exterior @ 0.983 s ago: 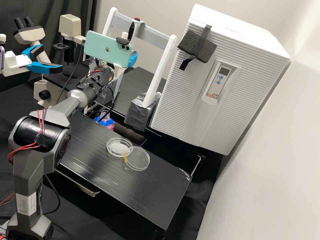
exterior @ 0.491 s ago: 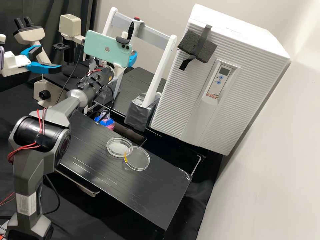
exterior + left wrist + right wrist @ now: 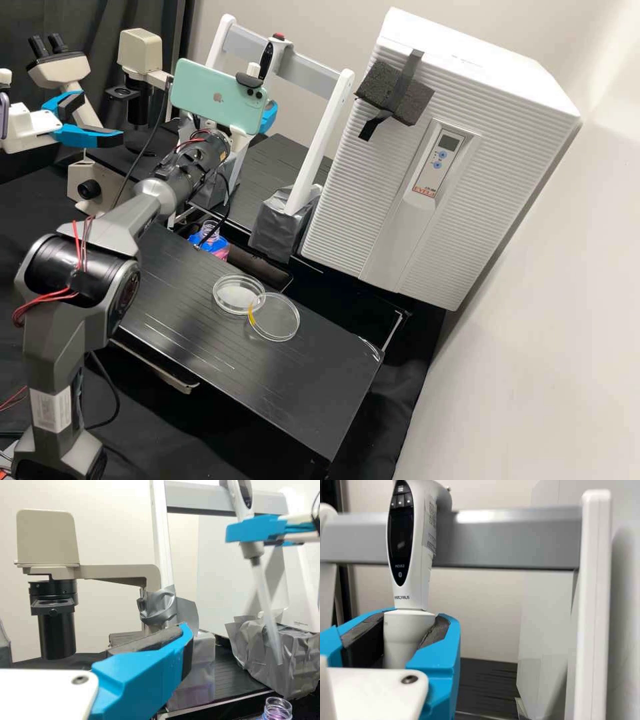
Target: Use the pipette
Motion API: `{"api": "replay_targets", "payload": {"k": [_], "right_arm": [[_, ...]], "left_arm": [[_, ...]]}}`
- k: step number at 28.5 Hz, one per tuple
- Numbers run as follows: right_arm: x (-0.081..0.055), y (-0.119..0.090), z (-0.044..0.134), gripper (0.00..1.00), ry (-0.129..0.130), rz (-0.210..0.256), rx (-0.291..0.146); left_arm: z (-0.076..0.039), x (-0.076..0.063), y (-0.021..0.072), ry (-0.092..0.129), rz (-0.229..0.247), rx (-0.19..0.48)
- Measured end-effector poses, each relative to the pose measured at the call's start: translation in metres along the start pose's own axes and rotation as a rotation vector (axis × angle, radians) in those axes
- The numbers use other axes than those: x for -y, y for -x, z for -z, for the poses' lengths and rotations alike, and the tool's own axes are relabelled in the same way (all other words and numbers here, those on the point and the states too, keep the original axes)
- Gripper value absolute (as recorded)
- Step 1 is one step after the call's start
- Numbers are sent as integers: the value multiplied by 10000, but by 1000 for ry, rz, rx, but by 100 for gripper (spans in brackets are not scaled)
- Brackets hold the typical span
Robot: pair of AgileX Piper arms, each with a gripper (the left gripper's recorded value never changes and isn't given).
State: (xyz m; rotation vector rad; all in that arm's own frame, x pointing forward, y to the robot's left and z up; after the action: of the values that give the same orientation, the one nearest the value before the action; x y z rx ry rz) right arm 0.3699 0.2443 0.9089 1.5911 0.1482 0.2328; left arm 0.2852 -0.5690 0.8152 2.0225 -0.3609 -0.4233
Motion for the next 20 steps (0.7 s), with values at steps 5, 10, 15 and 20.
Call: {"api": "replay_targets", "payload": {"k": [5,10,15,20], "right_arm": [[-109,51,59,0,-19,-31,-25],[-150,101,67,0,-28,-44,-36],[-130,182,57,0,-35,-58,-46],[-8,298,56,0,-67,-122,-68]], "left_arm": [[0,0,0,0,0,0],[2,-1,0,2,-1,-3],[3,-2,0,3,-2,-4],[4,-2,0,4,-2,-4]]}}
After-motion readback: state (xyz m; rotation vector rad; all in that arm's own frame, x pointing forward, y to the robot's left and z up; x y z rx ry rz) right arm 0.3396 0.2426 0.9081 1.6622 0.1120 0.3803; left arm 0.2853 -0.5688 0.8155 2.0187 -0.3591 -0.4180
